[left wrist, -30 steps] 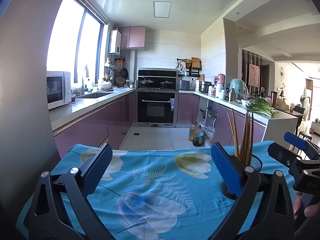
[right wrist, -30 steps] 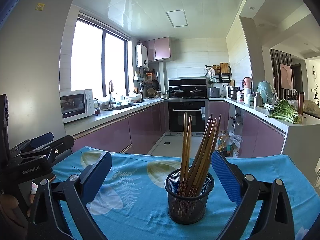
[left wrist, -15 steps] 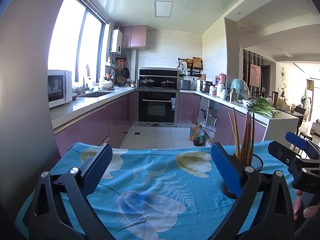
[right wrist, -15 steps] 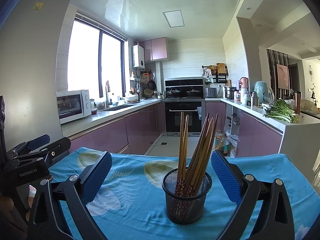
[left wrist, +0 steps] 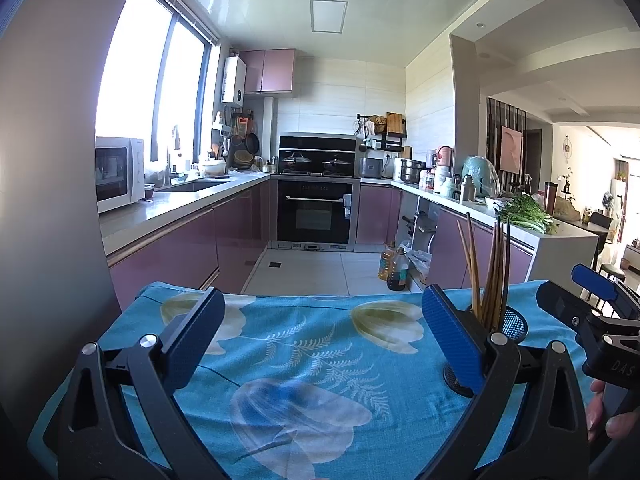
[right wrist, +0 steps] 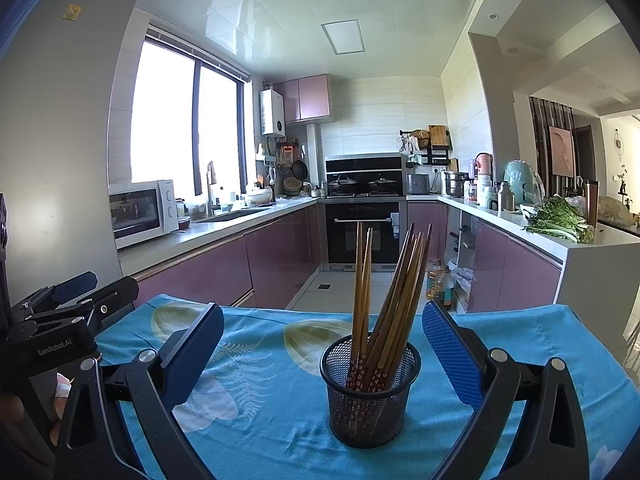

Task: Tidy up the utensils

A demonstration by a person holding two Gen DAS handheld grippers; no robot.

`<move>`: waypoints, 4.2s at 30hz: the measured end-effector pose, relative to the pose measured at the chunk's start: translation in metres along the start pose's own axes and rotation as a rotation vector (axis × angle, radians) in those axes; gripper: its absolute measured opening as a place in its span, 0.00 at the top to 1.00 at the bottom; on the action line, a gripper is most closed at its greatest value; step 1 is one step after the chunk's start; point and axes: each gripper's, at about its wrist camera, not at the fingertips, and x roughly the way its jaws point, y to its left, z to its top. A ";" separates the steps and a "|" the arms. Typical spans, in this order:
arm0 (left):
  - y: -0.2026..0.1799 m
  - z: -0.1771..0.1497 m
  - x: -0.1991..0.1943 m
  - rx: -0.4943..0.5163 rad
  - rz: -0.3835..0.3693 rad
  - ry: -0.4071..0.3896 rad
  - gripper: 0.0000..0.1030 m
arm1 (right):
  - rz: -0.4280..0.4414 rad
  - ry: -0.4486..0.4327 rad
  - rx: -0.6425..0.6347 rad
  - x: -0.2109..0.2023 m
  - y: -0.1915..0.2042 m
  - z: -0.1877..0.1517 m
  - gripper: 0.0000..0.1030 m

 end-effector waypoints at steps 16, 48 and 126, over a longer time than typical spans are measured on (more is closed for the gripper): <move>0.000 -0.003 0.002 -0.001 -0.002 0.008 0.06 | -0.002 0.009 0.008 0.003 -0.001 -0.001 0.07; -0.002 -0.002 0.005 -0.003 0.001 0.022 0.06 | 0.000 0.010 0.010 0.004 -0.001 -0.001 0.07; 0.006 -0.022 0.040 -0.010 0.023 0.175 0.06 | -0.138 0.205 0.023 0.025 -0.060 -0.031 0.07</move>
